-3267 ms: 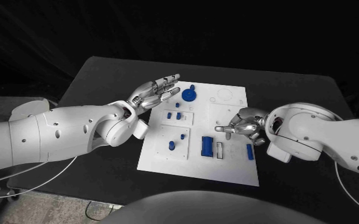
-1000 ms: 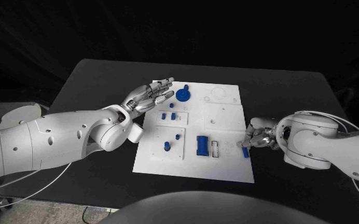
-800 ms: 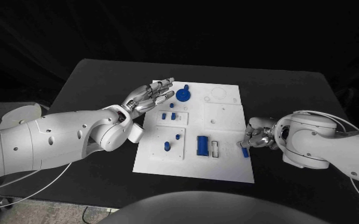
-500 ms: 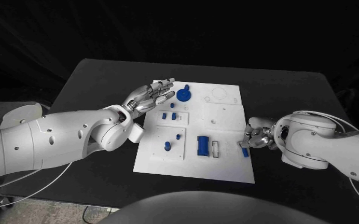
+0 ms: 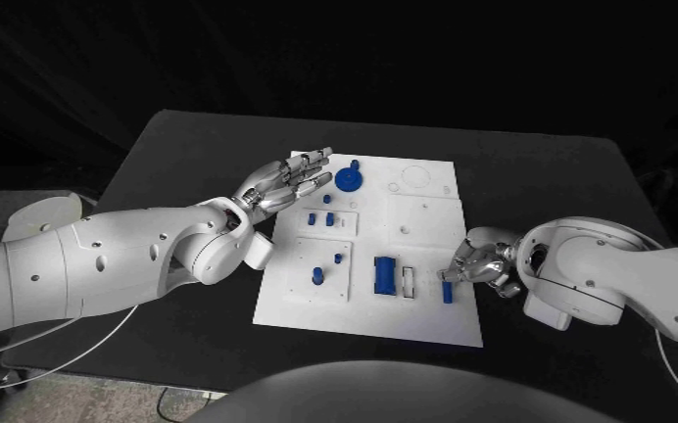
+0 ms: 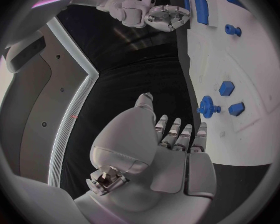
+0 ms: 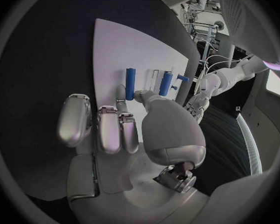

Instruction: Assemble the parts on the task board

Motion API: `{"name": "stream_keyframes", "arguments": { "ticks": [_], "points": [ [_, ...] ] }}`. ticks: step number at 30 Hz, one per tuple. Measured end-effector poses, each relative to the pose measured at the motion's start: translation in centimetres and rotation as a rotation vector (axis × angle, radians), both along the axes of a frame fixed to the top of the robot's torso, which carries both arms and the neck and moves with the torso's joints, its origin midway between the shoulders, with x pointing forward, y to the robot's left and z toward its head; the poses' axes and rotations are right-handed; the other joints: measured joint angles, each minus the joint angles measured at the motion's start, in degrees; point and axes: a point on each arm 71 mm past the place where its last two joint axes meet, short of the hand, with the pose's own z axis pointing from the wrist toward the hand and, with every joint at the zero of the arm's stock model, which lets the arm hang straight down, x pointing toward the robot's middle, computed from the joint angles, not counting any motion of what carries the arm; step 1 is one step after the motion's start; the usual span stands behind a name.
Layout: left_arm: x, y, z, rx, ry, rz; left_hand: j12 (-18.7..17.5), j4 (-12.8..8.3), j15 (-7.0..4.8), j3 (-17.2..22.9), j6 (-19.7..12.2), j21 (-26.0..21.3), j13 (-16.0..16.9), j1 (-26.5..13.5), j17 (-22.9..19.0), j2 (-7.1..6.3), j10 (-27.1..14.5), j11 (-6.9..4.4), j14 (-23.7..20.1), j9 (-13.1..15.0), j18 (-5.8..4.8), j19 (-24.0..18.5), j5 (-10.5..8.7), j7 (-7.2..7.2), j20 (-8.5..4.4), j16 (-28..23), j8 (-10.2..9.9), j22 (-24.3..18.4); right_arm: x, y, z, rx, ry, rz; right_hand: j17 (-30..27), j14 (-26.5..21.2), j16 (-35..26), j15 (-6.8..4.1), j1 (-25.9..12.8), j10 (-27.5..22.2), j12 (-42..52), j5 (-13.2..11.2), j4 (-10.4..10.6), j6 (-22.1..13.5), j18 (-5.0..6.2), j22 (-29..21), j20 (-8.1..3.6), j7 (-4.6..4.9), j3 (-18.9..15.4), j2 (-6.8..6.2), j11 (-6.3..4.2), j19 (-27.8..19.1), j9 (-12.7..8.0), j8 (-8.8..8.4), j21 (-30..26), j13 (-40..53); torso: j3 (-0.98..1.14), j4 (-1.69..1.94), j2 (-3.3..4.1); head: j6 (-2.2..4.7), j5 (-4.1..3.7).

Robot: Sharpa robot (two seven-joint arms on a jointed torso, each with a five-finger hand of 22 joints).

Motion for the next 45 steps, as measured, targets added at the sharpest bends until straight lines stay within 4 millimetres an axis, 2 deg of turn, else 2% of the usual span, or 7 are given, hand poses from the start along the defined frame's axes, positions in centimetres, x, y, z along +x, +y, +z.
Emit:
{"name": "stream_keyframes", "arguments": {
  "ticks": [18, 22, 29, 30, 33, 41, 45],
  "points": [
    [0.1, -0.2, -0.1, 0.001, 0.005, -0.005, 0.0, -0.2, 0.00, 0.2, 0.0, 0.0, 0.0, 0.0, 0.0, 0.00, 0.0, 0.00, 0.0, 0.0, 0.00, 0.0, 0.00, 0.00, 0.00, 0.0, 0.0, 0.0, 0.3, 2.4, 0.1, 0.128, 0.092, -0.053, 0.3, 0.0, 0.2, 0.00, -1.4, 0.0, 0.0, -2.1, -1.2, 0.0, 0.00, 0.0, 0.00, 0.01, 1.5, -0.30, 0.00, 0.0, 0.4, -0.02, 0.5, 0.0, -0.02, 0.02, 0.01, 0.00, -0.25],
    [0.1, -0.3, -0.1, 0.000, 0.007, -0.008, 0.0, -0.2, 0.00, 0.2, 0.0, 0.0, 0.0, 0.0, 0.0, 0.00, 0.0, 0.00, 0.0, 0.0, 0.00, 0.0, 0.00, 0.00, 0.00, 0.2, 0.0, 0.0, 0.6, 2.8, 0.0, 0.130, 0.091, -0.050, 0.3, 0.0, 0.2, 0.00, -1.8, 0.0, 0.0, -2.7, -2.2, -0.2, 0.00, 0.0, 0.00, 0.19, 2.5, -0.28, 0.01, 0.0, 0.4, -0.03, 0.5, 0.0, -0.02, 0.02, 0.00, 0.00, -0.31],
    [0.1, -0.3, -0.1, 0.000, 0.009, -0.009, 0.0, -0.2, 0.00, 0.2, 0.0, 0.0, 0.0, 0.2, 0.0, 0.22, 0.0, 0.00, 0.0, 0.0, 0.00, 0.0, 0.00, 0.00, 0.00, 0.2, 0.0, 0.0, 0.9, 3.5, -0.2, 0.127, 0.083, -0.034, 0.0, 0.0, 0.2, 0.00, -2.3, -0.1, 0.0, -5.0, -2.5, -0.7, 0.00, 0.0, 0.00, 0.13, 2.8, -0.23, 0.10, 0.0, 0.4, -0.03, 0.5, 0.0, -0.02, 0.02, 0.01, 0.00, -0.38],
    [0.1, -0.3, -0.1, 0.000, 0.010, -0.009, 0.0, -0.2, 0.00, 0.2, 0.0, 0.0, 0.0, 0.2, 0.0, 0.22, 0.0, 0.00, 0.0, 0.0, 0.00, 0.0, 0.00, 0.00, 0.00, 0.2, 0.0, 0.0, 1.0, 3.6, -0.2, 0.126, 0.081, -0.031, 0.0, 0.0, 0.2, 0.00, -2.6, -0.1, 0.0, -5.6, -3.7, -0.9, 0.00, 0.0, 0.00, 0.27, 4.0, -0.09, 0.10, 0.0, 0.4, -0.03, 0.5, 0.0, -0.02, 0.02, 0.01, 0.00, -0.38],
    [0.1, -0.3, -0.1, 0.000, 0.010, -0.010, 0.0, -0.2, 0.00, 0.2, 0.0, 0.0, 0.0, 0.2, 0.0, 0.22, 0.0, 0.00, 0.0, 0.0, 0.00, 0.0, 0.00, 0.00, 0.00, 0.2, 0.0, 0.0, 1.0, 3.8, -0.3, 0.122, 0.076, -0.024, 0.0, 0.0, 0.2, 0.00, -2.9, -0.1, 0.0, -6.9, -3.9, -1.0, 0.00, 0.0, 0.00, 0.33, 4.2, -0.15, 0.10, 0.0, 0.4, -0.04, 0.3, 0.0, -0.02, 0.02, 0.01, 0.00, -0.38],
    [0.1, -0.3, -0.2, 0.000, 0.013, -0.013, 0.0, -0.2, 0.18, 0.2, 0.0, 0.0, 0.0, 0.2, 0.0, 0.22, 0.0, 0.00, 0.2, 0.0, 0.00, 0.0, 0.00, 0.00, 0.00, 0.2, 0.0, -0.1, 1.2, 4.3, -0.4, 0.112, 0.067, -0.008, -0.1, 0.2, 0.2, 0.20, -3.5, -0.1, 0.0, -8.0, -4.0, -1.0, 0.00, 0.0, 0.00, 0.34, 4.3, -0.22, 0.10, 0.0, 0.4, -0.04, 0.3, 0.0, -0.03, 0.02, 0.01, 0.00, -0.38],
    [0.1, -0.3, -0.2, 0.000, 0.014, -0.014, 0.0, -0.2, 0.21, 0.2, 0.0, 0.0, 0.0, 0.2, 0.0, 0.22, 0.0, 0.00, 0.2, 0.0, 0.00, 0.0, 0.00, 0.00, 0.00, 0.2, 0.0, -0.1, 1.4, 4.5, -0.5, 0.104, 0.065, -0.005, -0.3, 0.2, 0.2, 0.20, -4.8, -0.1, 0.0, -9.3, -5.2, -1.2, 0.00, 0.0, 0.22, 0.42, 5.5, -0.21, 0.10, -0.2, 0.3, -0.07, -0.4, 0.0, -0.03, 0.02, 0.01, 0.00, -0.38]
  ]
}}
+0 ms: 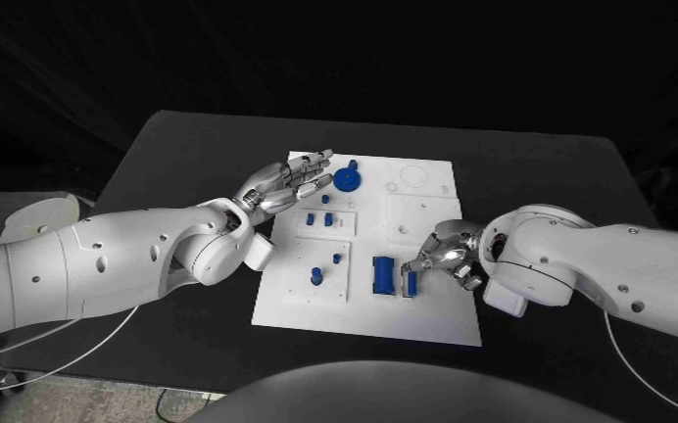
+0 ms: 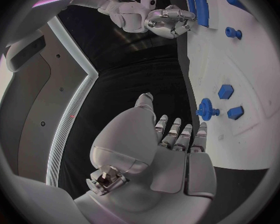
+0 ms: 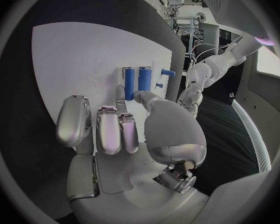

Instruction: Assemble the parts on the task board

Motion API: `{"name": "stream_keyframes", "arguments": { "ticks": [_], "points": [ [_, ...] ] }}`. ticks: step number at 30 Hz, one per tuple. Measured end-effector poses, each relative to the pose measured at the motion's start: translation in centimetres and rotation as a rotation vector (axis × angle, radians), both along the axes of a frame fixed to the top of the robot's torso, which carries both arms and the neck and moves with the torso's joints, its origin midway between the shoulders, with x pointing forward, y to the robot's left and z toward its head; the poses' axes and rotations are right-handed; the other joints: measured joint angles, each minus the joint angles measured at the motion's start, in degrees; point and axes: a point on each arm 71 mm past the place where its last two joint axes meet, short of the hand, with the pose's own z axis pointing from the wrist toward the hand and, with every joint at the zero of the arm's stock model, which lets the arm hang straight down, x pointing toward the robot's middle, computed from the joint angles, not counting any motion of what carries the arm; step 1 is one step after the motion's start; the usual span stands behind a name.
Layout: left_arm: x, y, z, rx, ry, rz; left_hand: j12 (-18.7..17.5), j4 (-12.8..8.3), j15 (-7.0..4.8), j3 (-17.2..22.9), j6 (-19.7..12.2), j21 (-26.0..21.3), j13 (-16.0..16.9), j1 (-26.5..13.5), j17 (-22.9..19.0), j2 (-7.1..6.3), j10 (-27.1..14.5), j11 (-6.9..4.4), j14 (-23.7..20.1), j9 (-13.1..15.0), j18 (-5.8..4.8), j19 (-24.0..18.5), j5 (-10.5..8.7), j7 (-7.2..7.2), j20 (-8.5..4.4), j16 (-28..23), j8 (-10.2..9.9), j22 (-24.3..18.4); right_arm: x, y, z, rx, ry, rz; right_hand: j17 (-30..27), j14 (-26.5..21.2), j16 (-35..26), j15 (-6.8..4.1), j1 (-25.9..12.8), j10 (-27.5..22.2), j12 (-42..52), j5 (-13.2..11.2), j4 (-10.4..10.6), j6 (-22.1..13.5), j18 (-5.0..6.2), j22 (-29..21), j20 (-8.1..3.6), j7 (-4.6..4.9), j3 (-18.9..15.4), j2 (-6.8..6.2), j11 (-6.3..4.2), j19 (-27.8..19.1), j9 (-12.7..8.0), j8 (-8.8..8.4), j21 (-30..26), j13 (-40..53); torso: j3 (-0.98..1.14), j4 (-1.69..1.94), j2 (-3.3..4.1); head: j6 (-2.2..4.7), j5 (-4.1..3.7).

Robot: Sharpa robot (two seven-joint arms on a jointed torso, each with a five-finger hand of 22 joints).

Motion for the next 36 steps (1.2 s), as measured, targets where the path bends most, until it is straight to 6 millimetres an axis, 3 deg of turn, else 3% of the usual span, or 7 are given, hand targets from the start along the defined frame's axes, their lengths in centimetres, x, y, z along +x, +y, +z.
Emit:
{"name": "stream_keyframes", "arguments": {
  "ticks": [2, 6, 16, 20, 22, 31, 36],
  "points": [
    [-0.01, -0.01, -0.01, 0.000, 0.001, -0.001, 0.0, 0.0, 0.00, 0.0, 0.0, 0.0, 0.0, 0.0, 0.0, 0.00, 0.0, 0.00, 0.0, 0.0, 0.00, 0.0, 0.00, 0.00, 0.00, 0.0, 0.0, 0.0, 0.08, 0.00, -0.07, -0.006, 0.001, 0.002, -0.2, 0.0, 0.0, 0.00, -0.6, 0.0, 0.0, -1.4, -1.9, -0.3, 0.00, 0.0, 0.00, 0.05, 1.9, -0.12, 0.00, 0.0, -0.2, -0.01, -0.2, 0.0, 0.00, 0.01, 0.00, 0.00, 0.03],
    [-0.01, -0.01, -0.03, 0.000, 0.002, -0.001, 0.0, 0.0, 0.00, 0.0, 0.0, 0.0, 0.0, 0.0, 0.0, 0.00, 0.0, 0.00, 0.0, 0.0, 0.00, 0.0, 0.00, 0.00, 0.00, 0.0, 0.0, 0.0, 0.15, 0.01, -0.21, -0.015, 0.006, 0.008, -0.5, -0.2, -0.4, 0.20, -2.3, 0.0, 0.0, -5.7, -2.4, -0.4, 0.00, 0.0, 0.20, -0.01, 2.4, -0.09, 0.00, -0.2, -0.5, -0.29, -0.7, 0.0, 0.00, 0.01, -0.01, 0.00, 0.20],
    [-0.02, -0.01, -0.08, 0.001, 0.005, -0.002, 0.0, 0.2, 0.00, 0.2, 0.2, 0.0, 0.0, 0.0, 0.0, 0.00, 0.2, 0.21, 0.0, 0.0, 0.00, 0.0, 0.00, 0.20, 0.00, 0.0, 0.0, 0.0, -0.03, 0.04, -0.58, -0.030, 0.019, 0.021, -0.7, -0.1, -0.4, 0.32, -5.7, -0.1, 0.0, -16.7, 0.7, -0.3, 0.00, 0.0, 0.20, 0.07, -0.7, -0.33, 0.35, -0.2, -1.5, -0.67, -0.9, 0.0, 0.02, -0.03, -0.01, 0.00, 0.28],
    [-0.03, -0.06, -0.10, 0.001, 0.007, -0.004, 0.0, 0.2, 0.00, 0.2, 0.4, 0.0, 0.0, 0.3, 0.0, -0.30, 0.2, 0.21, 0.0, 0.1, 0.01, 0.0, 0.00, 0.42, 0.00, 0.0, 0.4, -0.1, -0.03, 0.06, -0.58, -0.033, 0.020, 0.023, -0.7, 0.0, -0.4, 0.41, -6.5, -0.1, 0.0, -17.1, 1.8, -0.2, 0.00, 0.0, 0.20, 0.07, -1.8, -0.41, 0.35, -0.2, -1.7, -0.85, -0.9, 0.0, 0.02, -0.02, -0.01, 0.00, 0.26],
    [-0.03, -0.06, -0.11, 0.001, 0.007, -0.004, 0.0, 0.2, 0.20, 0.2, 0.6, 0.0, 0.0, 0.3, 0.0, -0.30, 0.2, 0.21, 0.2, 0.1, -0.61, 0.0, 0.00, 0.63, 0.00, 0.0, 0.4, -0.1, -0.02, 0.06, -0.58, -0.033, 0.020, 0.023, -0.8, 0.0, -0.7, 0.41, -7.0, -0.1, 0.0, -17.8, 2.4, -0.2, 0.00, 0.0, 0.20, 0.06, -2.4, -0.14, 0.35, -0.2, -1.8, -0.85, -1.1, 0.0, 0.02, -0.02, -0.01, 0.00, 0.25],
    [-0.04, -0.02, -0.14, 0.002, 0.010, -0.004, 0.0, 0.0, 0.20, 0.3, 0.8, 0.0, 0.0, 0.5, 0.0, -0.08, 0.2, 0.21, 0.2, 0.1, -0.61, 0.0, 0.21, 0.83, 0.00, 0.0, 0.4, -0.1, 0.02, 0.01, -0.62, -0.035, 0.019, 0.021, -1.0, 0.0, -0.7, 0.41, -8.6, -0.1, 0.0, -20.8, 4.8, -0.2, 0.00, 0.0, 0.41, 0.04, -4.8, 0.83, 0.35, -0.4, -2.1, -1.05, -1.4, 0.0, 0.01, 0.01, -0.03, 0.00, 0.42],
    [-0.04, -0.01, -0.14, 0.002, 0.010, -0.004, 0.0, 0.0, 0.20, 0.3, 0.8, 0.0, 0.0, 0.5, 0.0, -0.08, 0.2, 0.21, 0.2, 0.1, -0.60, 0.0, 0.21, 0.83, 0.00, 0.0, 0.4, -0.1, 0.04, -0.12, -0.60, -0.034, 0.017, 0.016, -1.0, 0.0, -0.7, 0.40, -10.4, -0.1, 0.0, -24.2, 7.2, -0.4, 0.00, 0.0, 0.40, 0.18, -7.2, 1.18, 0.35, -0.4, -2.3, -1.05, -1.8, 0.0, 0.01, 0.00, -0.03, 0.00, 0.59]
  ]
}}
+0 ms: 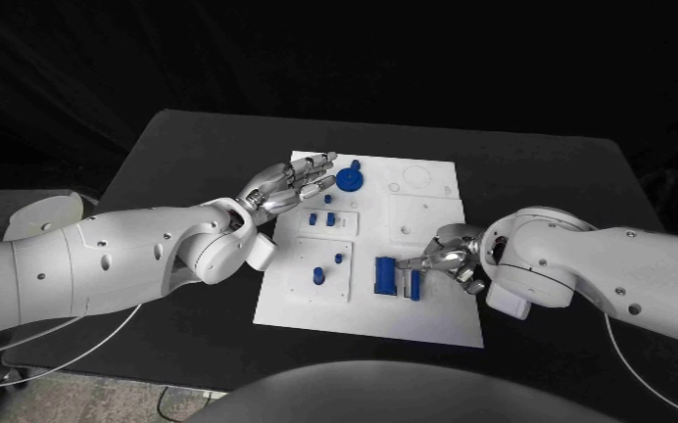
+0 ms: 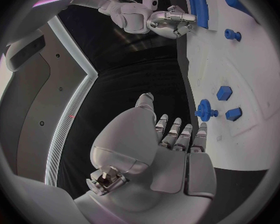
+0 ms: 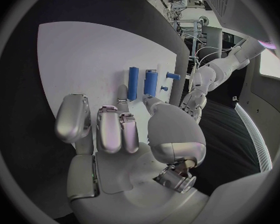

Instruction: Assemble the parts on the task board

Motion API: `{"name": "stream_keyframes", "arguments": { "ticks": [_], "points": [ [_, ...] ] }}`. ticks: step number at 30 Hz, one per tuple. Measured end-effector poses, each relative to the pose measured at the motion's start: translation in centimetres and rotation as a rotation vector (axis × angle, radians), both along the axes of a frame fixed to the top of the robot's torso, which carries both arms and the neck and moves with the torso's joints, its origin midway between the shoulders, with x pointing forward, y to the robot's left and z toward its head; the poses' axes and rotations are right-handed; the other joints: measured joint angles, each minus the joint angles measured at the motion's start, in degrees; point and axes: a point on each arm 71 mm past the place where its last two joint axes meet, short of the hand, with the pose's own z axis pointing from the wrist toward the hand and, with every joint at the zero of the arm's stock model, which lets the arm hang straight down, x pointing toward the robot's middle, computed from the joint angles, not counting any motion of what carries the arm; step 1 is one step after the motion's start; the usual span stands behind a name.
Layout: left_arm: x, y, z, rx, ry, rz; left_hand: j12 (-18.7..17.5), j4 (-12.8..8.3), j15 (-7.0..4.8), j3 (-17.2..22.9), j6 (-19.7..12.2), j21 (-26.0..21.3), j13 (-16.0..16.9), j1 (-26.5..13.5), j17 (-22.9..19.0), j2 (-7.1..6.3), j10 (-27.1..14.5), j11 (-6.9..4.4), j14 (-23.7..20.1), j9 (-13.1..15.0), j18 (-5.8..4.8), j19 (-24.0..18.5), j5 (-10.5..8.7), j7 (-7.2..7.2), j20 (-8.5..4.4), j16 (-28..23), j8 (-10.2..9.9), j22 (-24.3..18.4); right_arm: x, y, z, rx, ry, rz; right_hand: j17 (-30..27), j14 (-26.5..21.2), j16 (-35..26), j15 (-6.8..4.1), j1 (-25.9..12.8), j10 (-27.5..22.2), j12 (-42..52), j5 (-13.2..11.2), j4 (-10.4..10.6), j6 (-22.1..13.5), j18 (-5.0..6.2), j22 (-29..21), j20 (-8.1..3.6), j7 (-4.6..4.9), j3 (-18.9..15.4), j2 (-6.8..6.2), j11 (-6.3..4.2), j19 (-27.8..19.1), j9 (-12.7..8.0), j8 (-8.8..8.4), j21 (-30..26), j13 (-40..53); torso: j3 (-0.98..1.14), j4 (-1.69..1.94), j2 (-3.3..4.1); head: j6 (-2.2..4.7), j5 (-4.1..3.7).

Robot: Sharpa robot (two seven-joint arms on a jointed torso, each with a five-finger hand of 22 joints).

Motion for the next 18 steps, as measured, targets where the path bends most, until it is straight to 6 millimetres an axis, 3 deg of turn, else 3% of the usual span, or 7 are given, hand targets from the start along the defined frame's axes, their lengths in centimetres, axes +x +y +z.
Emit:
{"name": "stream_keyframes", "arguments": {
  "ticks": [4, 8, 13, 15, 18],
  "points": [
    [0.00, 0.01, -0.01, 0.000, 0.001, 0.000, 0.0, 0.0, 0.00, 0.0, 0.0, 0.0, 0.0, 0.0, 0.0, 0.00, 0.0, 0.00, 0.0, 0.0, 0.00, 0.0, 0.00, 0.00, 0.00, 0.0, 0.0, 0.0, -0.01, -0.20, 0.02, 0.000, -0.002, -0.007, 0.3, 0.0, 0.0, 0.00, -0.6, 0.0, 0.0, -1.8, 1.6, 0.7, 0.00, 0.0, 0.00, 0.07, -1.6, 0.39, 0.00, 0.0, 0.0, 0.15, 0.0, 0.0, 0.01, -0.03, 0.00, 0.00, 0.14],
    [0.02, 0.04, -0.02, 0.001, 0.001, 0.001, 0.2, -0.2, 0.00, 0.2, 0.0, 0.0, 0.0, 0.2, 0.0, -0.21, 0.0, 0.00, 0.0, 0.0, 0.00, 0.0, 0.35, 0.02, 0.00, 0.0, 0.1, -0.1, -0.07, -0.35, -0.02, -0.001, -0.003, -0.012, 0.6, 0.0, 0.0, 0.00, -0.9, 0.0, 0.0, -2.7, 3.1, 2.9, 0.00, 0.0, -0.04, -0.80, -3.1, 0.71, -0.02, 0.0, 1.5, 2.49, 0.5, 0.0, 0.01, -0.03, 0.00, 0.00, 0.14],
    [0.03, 0.07, -0.05, 0.003, 0.002, 0.002, 0.2, -0.2, 0.00, 0.2, 0.2, 0.0, 0.0, 0.5, 0.0, 0.01, 0.0, 0.00, 0.0, 0.0, 0.01, 0.0, 0.36, 0.20, 0.00, 0.0, 0.2, -0.1, -0.09, -0.46, -0.02, -0.003, -0.003, -0.014, 0.7, 0.0, 0.0, -0.63, -1.7, 0.1, 0.0, -3.0, 4.0, 3.8, 0.00, 0.0, -0.55, -1.64, -4.7, 1.54, -0.75, 0.5, 6.0, 6.92, 0.7, 0.0, 0.02, -0.03, 0.00, 0.00, 0.18],
    [0.03, 0.07, -0.05, 0.003, 0.003, 0.001, 0.2, -0.4, 0.00, 0.4, 0.2, 0.0, 0.0, 0.5, 0.0, 0.01, 0.0, 0.00, 0.0, 0.0, 0.01, 0.0, 0.64, 0.20, 0.00, 0.0, 0.2, -0.1, -0.09, -0.50, -0.02, -0.003, -0.003, -0.016, 0.8, -0.2, 0.0, -0.81, -1.9, 0.1, 0.0, -3.0, 4.0, 3.4, 0.00, 0.0, -0.55, -2.12, -5.3, 1.70, -0.97, 0.5, 7.8, 8.27, 0.7, 0.0, 0.02, -0.03, 0.00, 0.00, 0.18],
    [0.04, 0.06, -0.07, 0.003, 0.004, 0.001, 0.2, -0.4, 0.00, 0.4, 0.2, 0.0, 0.0, 0.7, 0.0, -0.22, 0.0, 0.00, 0.0, 0.0, 0.01, 0.0, 0.64, 0.20, 0.00, 0.0, 0.2, -0.1, -0.08, -0.57, -0.03, -0.004, -0.003, -0.017, 0.8, -0.2, 0.0, -0.84, -2.1, 0.1, 0.0, -3.0, 4.1, 2.6, 0.00, 0.0, -0.68, -2.07, -5.9, 1.92, -1.16, 0.4, 9.5, 9.57, 0.7, 0.0, 0.02, -0.03, 0.01, 0.00, 0.18]
  ]
}}
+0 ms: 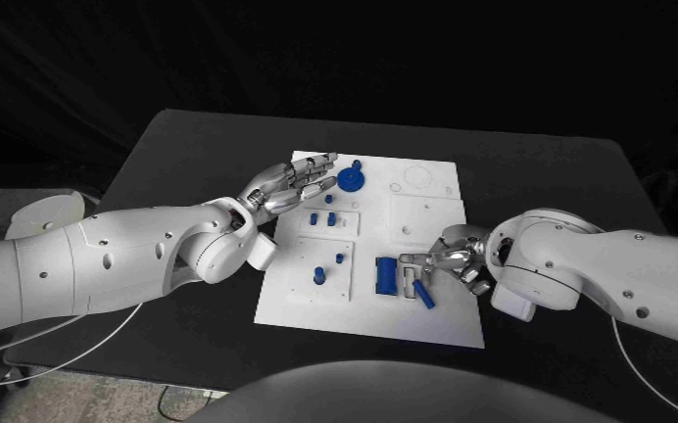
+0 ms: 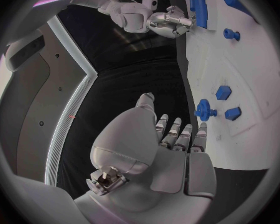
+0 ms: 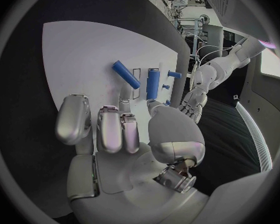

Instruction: Assemble the parts on the task board

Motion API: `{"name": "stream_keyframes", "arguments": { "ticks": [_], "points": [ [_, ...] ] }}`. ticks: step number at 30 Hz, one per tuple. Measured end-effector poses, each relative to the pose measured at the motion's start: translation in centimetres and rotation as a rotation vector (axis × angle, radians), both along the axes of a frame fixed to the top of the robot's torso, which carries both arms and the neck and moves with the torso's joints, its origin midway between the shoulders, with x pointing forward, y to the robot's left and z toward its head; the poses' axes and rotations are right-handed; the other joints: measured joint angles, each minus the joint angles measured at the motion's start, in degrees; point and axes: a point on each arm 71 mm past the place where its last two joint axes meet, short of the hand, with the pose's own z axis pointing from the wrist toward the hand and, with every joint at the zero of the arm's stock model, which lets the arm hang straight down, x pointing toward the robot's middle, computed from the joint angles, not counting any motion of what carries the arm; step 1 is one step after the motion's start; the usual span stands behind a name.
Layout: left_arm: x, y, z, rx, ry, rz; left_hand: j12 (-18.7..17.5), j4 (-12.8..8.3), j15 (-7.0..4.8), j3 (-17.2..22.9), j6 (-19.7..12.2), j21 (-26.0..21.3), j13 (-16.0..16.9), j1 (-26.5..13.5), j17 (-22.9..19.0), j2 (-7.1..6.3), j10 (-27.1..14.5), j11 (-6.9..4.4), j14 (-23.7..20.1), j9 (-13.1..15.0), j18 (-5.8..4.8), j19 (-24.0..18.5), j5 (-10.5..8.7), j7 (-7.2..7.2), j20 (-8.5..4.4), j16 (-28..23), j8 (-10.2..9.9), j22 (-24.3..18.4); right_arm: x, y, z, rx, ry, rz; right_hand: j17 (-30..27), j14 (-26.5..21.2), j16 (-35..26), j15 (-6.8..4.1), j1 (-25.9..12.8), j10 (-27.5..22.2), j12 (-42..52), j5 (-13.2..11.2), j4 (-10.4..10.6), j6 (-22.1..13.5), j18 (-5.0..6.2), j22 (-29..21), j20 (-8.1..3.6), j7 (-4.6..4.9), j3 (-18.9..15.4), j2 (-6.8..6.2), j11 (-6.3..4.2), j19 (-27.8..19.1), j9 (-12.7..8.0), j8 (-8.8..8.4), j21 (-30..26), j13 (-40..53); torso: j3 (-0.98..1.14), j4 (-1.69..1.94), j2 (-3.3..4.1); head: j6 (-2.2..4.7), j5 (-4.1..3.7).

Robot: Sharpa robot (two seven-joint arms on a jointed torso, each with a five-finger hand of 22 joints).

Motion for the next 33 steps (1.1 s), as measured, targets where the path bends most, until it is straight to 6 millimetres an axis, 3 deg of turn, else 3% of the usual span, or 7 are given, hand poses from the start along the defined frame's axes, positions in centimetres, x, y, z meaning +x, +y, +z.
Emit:
{"name": "stream_keyframes", "arguments": {
  "ticks": [6, 8, 12, 18, 24, 28, 33],
  "points": [
    [0.0, 0.0, 0.0, 0.001, 0.002, -0.001, 0.0, 0.0, 0.00, 0.0, 0.0, 0.0, 0.0, 0.0, 0.0, 0.00, 0.0, 0.00, 0.0, 0.0, 0.01, 0.0, 0.21, 0.00, 0.00, 0.0, 0.0, 0.0, 0.0, -0.1, 0.0, 0.000, -0.001, -0.004, -0.1, 0.0, 0.0, 0.00, 0.6, 0.0, 0.0, 1.9, -0.1, -2.8, 0.00, 0.0, -0.07, 0.14, -1.1, 0.56, 0.00, -0.1, 2.0, 0.64, 0.0, 0.0, 0.00, 0.01, 0.02, 0.00, -0.03],
    [0.0, 0.0, 0.0, 0.001, 0.003, -0.001, 0.0, -0.2, 0.00, 0.2, 0.0, 0.0, 0.0, 0.2, 0.0, 0.22, 0.0, 0.00, 0.0, 0.0, 0.02, 0.0, 0.21, 0.00, 0.00, 0.0, 0.0, 0.0, 0.0, -0.1, 0.1, 0.002, -0.005, -0.006, -0.2, 0.0, 0.0, 0.00, 1.2, 0.1, 0.0, 3.3, -0.3, -6.1, 0.00, 0.0, -0.07, 1.11, -1.6, 1.21, 0.26, -0.1, 0.6, -1.98, 0.0, 0.0, -0.01, 0.01, 0.03, 0.00, -0.03],
    [0.0, 0.0, 0.0, 0.001, 0.004, -0.001, 0.0, -0.2, 0.00, 0.2, 0.0, 0.0, 0.0, 0.2, 0.0, 0.22, 0.0, 0.00, 0.0, 0.1, 0.04, 0.0, 0.23, 0.00, 0.00, 0.0, 0.0, 0.0, -0.1, -0.2, 0.5, 0.019, -0.032, 0.000, -0.2, 0.0, 0.0, 1.09, 5.0, 0.0, 0.0, 5.3, -1.4, -10.7, 0.00, 0.0, 0.52, 2.96, -2.2, 0.39, 1.99, 0.0, -3.7, -7.01, 0.0, 0.0, -0.02, 0.03, 0.03, 0.00, 0.01],
    [0.0, 0.1, 0.0, 0.002, 0.006, -0.001, 0.0, -0.2, 0.00, 0.2, 0.3, 0.0, 0.0, 0.5, 0.0, -0.08, 0.0, 0.00, 0.0, 0.1, 0.07, 0.0, 0.42, 0.31, 0.00, 0.0, 0.2, 0.0, -0.6, -0.6, 1.1, 0.015, -0.114, 0.044, -0.2, 0.2, 0.0, 2.13, 8.7, 0.0, 0.0, 6.8, -2.6, -12.2, 0.00, 0.0, 1.41, 4.27, -3.5, -0.83, 2.70, -0.1, -10.0, -11.19, 0.0, 0.0, -0.02, 0.02, 0.02, 0.00, 0.12],
    [0.0, 0.1, -0.1, 0.002, 0.007, -0.002, 0.3, -0.4, 0.00, 0.4, 0.7, 0.0, 0.1, 0.7, 0.1, 0.09, 0.0, 0.00, 0.0, 0.1, 0.09, 0.0, 0.42, 0.73, 0.00, 0.2, 0.5, 0.0, -1.3, -1.0, 1.9, -0.027, -0.209, 0.112, -0.6, 0.1, 0.0, 2.18, 13.6, 0.0, 0.0, 17.5, -5.0, -11.3, 0.00, 0.0, 1.41, 4.22, -2.8, -1.50, 2.70, -0.1, -12.3, -11.47, -0.2, 0.0, 0.00, -0.01, -0.01, 0.00, 0.12],
    [0.0, 0.1, -0.1, 0.002, 0.008, -0.003, 0.4, -0.5, 0.00, 0.5, 0.8, 0.0, 0.0, 0.7, 0.1, 0.14, 0.0, 0.00, 0.0, 0.2, 0.09, 0.0, 0.67, 0.82, 0.00, 0.2, 0.5, 0.0, -1.7, -1.0, 2.5, -0.063, -0.276, 0.162, -0.7, 0.1, 0.0, 2.18, 15.0, 0.0, 0.0, 20.2, -5.9, -10.8, 0.00, 0.0, 1.41, 4.14, -2.6, -1.88, 2.70, -0.1, -12.7, -10.78, -0.2, 0.0, 0.01, -0.02, -0.01, 0.00, 0.09],
    [0.0, 0.1, -0.1, 0.002, 0.010, -0.004, 0.4, -0.5, 0.00, 0.5, 0.8, 0.0, 0.0, 0.7, 0.1, 0.14, 0.0, 0.00, 0.0, 0.2, 0.10, 0.0, 0.66, 0.82, 0.00, 0.2, 0.5, 0.0, -2.2, -0.9, 3.2, -0.117, -0.355, 0.225, -0.9, 0.1, 0.0, 2.18, 15.5, 0.0, 0.0, 20.9, -6.3, -10.1, 0.00, 0.0, 1.41, 3.87, -2.6, -2.27, 2.69, -0.1, -12.7, -9.99, -0.2, 0.0, 0.01, -0.01, -0.02, 0.00, -0.08]
  ]
}}
